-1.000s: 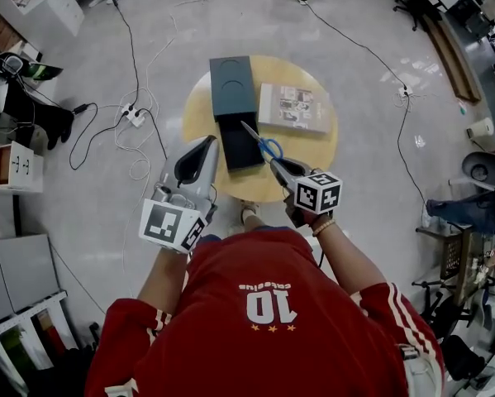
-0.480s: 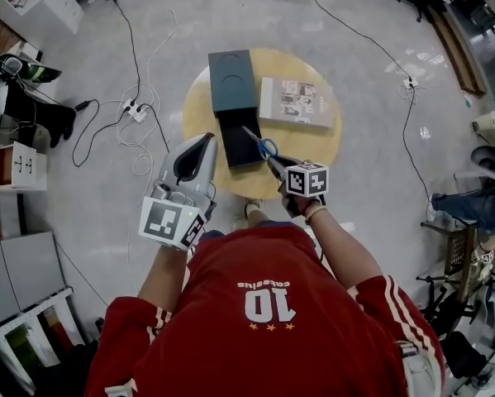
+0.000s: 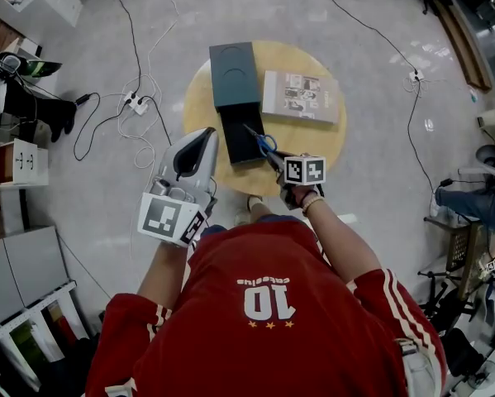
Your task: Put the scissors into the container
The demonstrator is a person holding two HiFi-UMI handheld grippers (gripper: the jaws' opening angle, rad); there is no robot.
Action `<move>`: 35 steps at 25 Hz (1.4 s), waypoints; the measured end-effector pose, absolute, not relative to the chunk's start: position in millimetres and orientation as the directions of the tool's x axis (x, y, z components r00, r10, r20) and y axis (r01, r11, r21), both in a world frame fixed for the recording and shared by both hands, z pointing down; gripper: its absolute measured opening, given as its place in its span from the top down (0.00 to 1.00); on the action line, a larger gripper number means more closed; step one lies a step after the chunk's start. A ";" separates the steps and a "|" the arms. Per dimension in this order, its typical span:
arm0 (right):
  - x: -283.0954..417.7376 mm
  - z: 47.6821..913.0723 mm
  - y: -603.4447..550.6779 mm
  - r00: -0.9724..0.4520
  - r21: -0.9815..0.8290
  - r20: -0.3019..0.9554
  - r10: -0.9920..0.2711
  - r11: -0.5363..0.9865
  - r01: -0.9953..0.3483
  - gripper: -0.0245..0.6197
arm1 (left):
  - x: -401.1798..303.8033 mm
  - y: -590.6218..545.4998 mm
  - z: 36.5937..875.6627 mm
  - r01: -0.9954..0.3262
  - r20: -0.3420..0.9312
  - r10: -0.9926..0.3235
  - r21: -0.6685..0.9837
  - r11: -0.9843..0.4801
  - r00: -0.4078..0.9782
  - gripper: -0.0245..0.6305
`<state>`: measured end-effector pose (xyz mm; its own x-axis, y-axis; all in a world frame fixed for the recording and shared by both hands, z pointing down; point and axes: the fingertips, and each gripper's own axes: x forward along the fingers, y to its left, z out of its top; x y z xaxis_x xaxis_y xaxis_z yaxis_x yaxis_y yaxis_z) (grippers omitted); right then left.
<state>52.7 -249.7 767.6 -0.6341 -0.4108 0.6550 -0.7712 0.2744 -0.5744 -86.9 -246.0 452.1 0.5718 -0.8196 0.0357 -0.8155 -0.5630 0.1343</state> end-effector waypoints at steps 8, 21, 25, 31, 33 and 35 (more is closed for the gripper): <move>46.9 777.9 -252.5 -0.659 -0.621 0.648 -0.382 0.236 -0.747 0.90 | -95.1 -250.7 452.5 -0.824 0.042 -0.828 0.138 -0.549 0.559 0.96; 59.8 778.9 -256.2 -0.593 -0.527 0.687 -0.420 0.274 -0.804 0.80 | -95.9 -249.9 450.9 -0.823 0.036 -0.827 0.135 -0.552 0.561 0.96; 52.9 775.3 -260.1 -0.603 -0.527 0.680 -0.417 0.294 -0.798 0.80 | -96.9 -250.1 449.8 -0.825 0.035 -0.829 0.139 -0.549 0.558 0.96; 47.6 766.1 -262.8 -0.614 -0.525 0.666 -0.424 0.318 -0.789 0.80 | -100.7 -250.2 446.8 -0.830 0.032 -0.835 0.137 -0.541 0.550 0.96; 51.3 764.8 -264.9 -0.604 -0.509 0.668 -0.433 0.326 -0.797 0.80 | -100.4 -250.8 446.6 -0.831 0.032 -0.836 0.138 -0.539 0.548 0.96; 56.8 764.5 -267.4 -0.589 -0.486 0.677 -0.442 0.332 -0.808 0.80 | -99.5 -251.2 445.4 -0.831 0.028 -0.837 0.139 -0.539 0.547 0.96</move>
<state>56.8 -267.4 764.5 -0.5888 -0.4416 0.6770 -0.8082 0.3321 -0.4863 -99.5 -251.2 445.4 0.5469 -0.8367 0.0281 -0.8311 -0.5386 0.1386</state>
